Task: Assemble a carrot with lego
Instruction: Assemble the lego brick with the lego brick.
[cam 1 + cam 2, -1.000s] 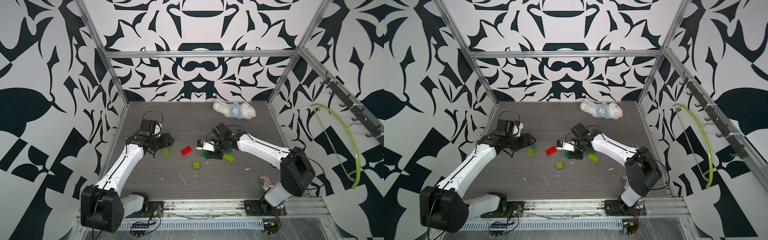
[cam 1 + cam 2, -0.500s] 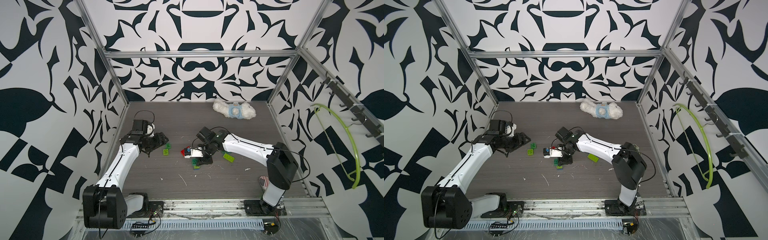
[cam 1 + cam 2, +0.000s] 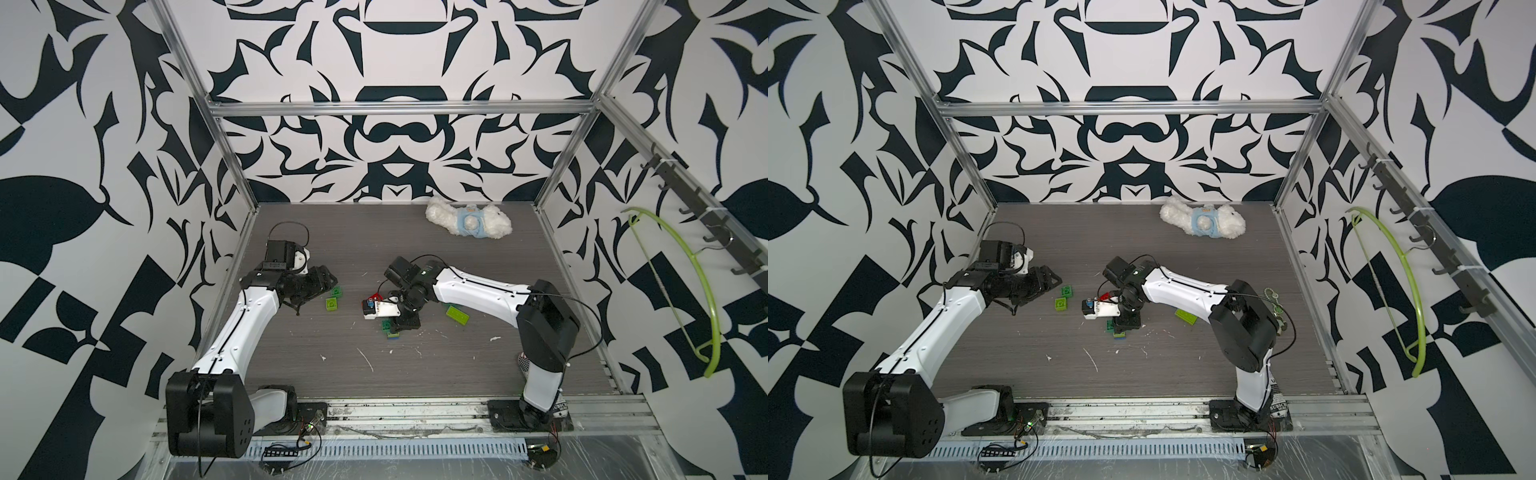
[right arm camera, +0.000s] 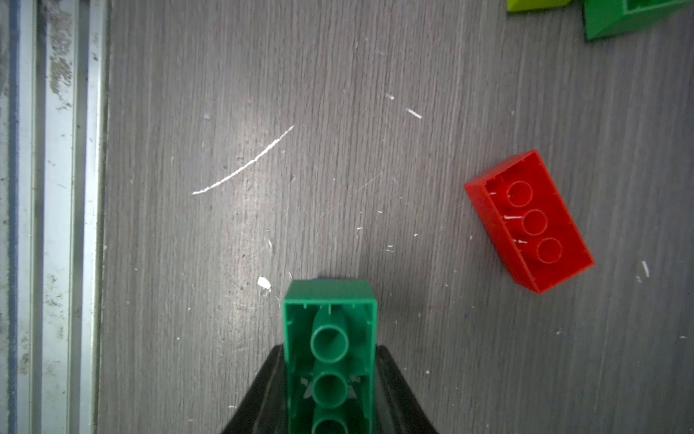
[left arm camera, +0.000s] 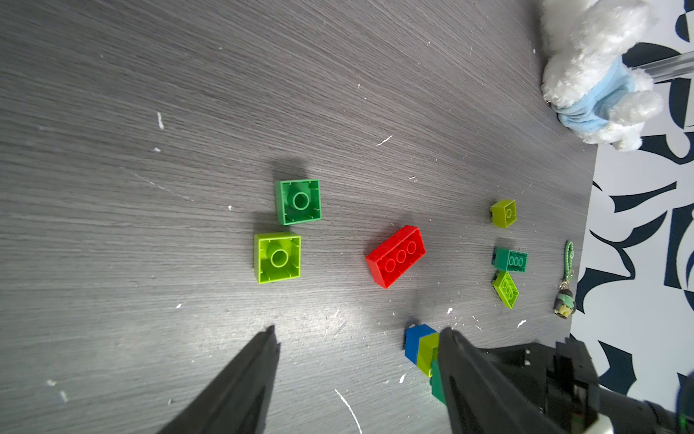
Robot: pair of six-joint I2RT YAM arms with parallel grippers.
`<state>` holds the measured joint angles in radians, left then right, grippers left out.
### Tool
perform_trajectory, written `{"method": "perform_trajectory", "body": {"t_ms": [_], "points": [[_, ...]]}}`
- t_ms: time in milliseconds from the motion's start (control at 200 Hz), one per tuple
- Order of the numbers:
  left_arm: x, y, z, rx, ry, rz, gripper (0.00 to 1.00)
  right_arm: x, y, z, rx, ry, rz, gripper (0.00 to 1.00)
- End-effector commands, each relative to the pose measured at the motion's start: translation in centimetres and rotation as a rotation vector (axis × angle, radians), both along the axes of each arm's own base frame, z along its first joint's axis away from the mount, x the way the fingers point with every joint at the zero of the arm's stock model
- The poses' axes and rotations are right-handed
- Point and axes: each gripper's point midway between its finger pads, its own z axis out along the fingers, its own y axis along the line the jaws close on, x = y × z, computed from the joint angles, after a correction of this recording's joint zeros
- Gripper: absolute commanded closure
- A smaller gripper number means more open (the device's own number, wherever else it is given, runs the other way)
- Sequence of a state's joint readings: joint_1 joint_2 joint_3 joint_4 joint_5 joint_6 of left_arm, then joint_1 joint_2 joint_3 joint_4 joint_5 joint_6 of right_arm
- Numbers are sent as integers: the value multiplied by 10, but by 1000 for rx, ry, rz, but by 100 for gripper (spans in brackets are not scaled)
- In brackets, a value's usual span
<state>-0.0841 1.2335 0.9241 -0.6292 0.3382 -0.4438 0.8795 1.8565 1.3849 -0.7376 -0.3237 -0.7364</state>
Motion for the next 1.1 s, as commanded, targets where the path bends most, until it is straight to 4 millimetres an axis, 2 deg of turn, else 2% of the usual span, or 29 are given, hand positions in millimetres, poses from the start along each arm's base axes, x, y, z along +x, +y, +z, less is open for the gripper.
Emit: {"method": "perform_trajectory", "body": {"t_ms": [0,435,1095], "points": [[-5,-1,-6,-5,12,-16,25,3,4,12,9,-23,-1,74],[-6,-2,-6,-11,12,-19,25,5,8,11,7,-35,-9,74],[-6,-3,-5,-18,8,-20,25,6,6,-1,-49,-36,-28,75]]}}
